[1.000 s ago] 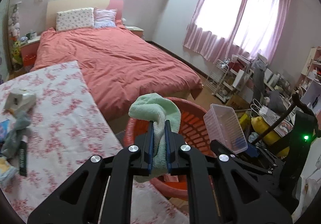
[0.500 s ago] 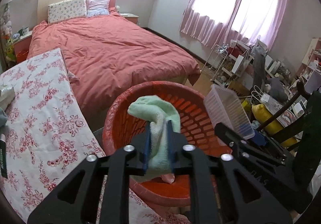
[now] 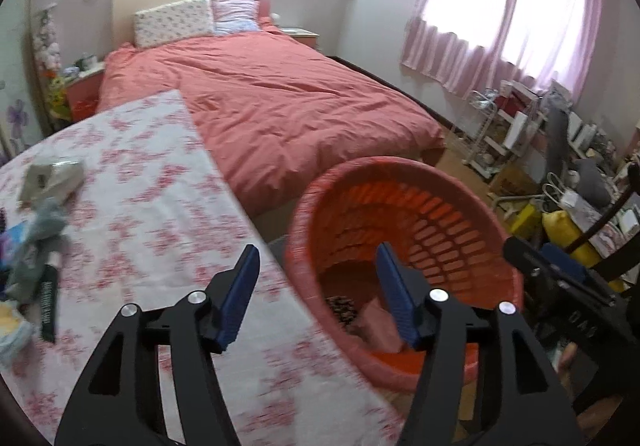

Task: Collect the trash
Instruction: 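Move both grippers back over the remaining items on the bed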

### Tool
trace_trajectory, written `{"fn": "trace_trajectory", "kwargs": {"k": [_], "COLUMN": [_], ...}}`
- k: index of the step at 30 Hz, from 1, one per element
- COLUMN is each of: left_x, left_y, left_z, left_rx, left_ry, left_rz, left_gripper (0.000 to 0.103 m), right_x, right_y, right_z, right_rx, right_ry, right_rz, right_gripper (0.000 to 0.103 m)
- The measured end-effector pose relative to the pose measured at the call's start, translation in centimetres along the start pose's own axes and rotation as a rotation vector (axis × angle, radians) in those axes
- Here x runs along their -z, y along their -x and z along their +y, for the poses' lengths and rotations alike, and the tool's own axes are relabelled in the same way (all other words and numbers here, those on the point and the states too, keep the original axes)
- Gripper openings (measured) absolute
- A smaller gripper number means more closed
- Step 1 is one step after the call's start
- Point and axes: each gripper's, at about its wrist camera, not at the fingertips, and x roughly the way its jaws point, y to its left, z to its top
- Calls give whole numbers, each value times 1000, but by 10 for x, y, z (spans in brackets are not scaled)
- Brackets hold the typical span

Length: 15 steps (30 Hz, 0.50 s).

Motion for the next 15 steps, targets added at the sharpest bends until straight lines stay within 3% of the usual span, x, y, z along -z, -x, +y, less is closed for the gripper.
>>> {"fn": "trace_trajectory", "kwargs": {"k": [15], "left_x": [26], "left_y": [66], "left_z": [99], "left_rx": [-215], "left_ry": [89], "left_rz": [-53], "left_gripper": [68], "right_x": [23], "right_y": [17], "right_z": [122], "right_rx": [-149], "right_ry": [188], "right_rz": [33], "right_gripper": [79]}}
